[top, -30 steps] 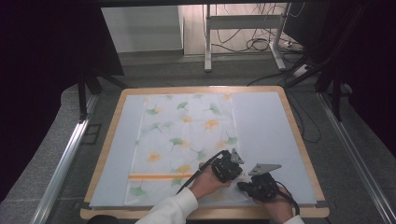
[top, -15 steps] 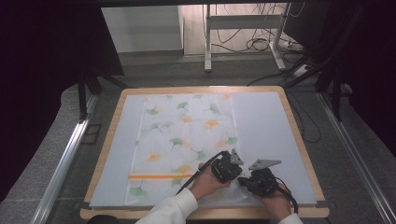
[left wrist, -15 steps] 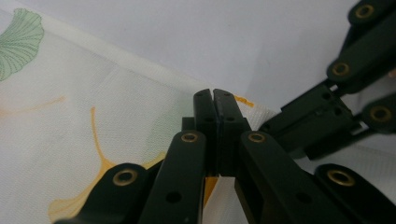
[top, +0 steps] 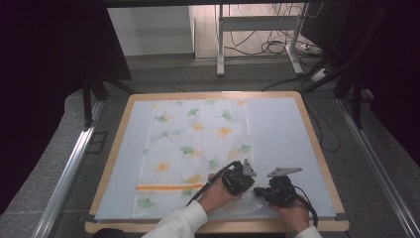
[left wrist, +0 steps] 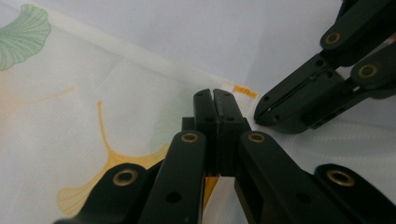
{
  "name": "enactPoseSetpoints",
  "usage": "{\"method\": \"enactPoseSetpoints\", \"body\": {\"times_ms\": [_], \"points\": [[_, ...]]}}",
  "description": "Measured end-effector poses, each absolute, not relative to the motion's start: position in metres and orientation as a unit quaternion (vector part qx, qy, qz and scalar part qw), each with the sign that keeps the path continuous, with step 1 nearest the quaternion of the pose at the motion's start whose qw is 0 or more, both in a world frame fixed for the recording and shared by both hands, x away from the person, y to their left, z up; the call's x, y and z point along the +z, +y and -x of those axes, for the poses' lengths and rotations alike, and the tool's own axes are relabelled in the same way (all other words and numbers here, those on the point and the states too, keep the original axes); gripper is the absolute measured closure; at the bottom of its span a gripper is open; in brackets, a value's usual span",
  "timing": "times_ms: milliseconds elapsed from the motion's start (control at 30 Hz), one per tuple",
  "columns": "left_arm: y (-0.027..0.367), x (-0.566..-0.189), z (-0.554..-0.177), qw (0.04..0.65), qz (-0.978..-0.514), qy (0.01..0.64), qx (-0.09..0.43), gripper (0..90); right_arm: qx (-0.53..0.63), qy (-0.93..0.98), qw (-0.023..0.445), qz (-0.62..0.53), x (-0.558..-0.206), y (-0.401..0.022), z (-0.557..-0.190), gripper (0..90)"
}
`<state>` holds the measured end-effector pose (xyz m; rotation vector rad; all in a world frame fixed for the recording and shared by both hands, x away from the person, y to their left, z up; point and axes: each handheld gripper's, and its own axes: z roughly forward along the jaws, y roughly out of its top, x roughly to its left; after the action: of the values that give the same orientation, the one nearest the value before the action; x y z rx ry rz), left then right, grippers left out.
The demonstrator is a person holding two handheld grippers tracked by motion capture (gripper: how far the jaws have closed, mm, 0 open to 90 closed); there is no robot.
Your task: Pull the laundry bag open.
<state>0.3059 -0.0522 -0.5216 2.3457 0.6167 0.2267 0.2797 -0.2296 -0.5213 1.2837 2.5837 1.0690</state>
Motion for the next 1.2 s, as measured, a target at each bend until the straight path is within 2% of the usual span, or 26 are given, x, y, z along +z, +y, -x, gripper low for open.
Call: {"method": "enactPoseSetpoints", "body": {"times_ms": [1200], "points": [[-0.007, -0.524, -0.303, 0.339, -0.902, 0.252, 0.086, 90.0, 0.355, 0.836, 0.023, -0.419, -0.523, -0.232, -0.282, 89.2]]}}
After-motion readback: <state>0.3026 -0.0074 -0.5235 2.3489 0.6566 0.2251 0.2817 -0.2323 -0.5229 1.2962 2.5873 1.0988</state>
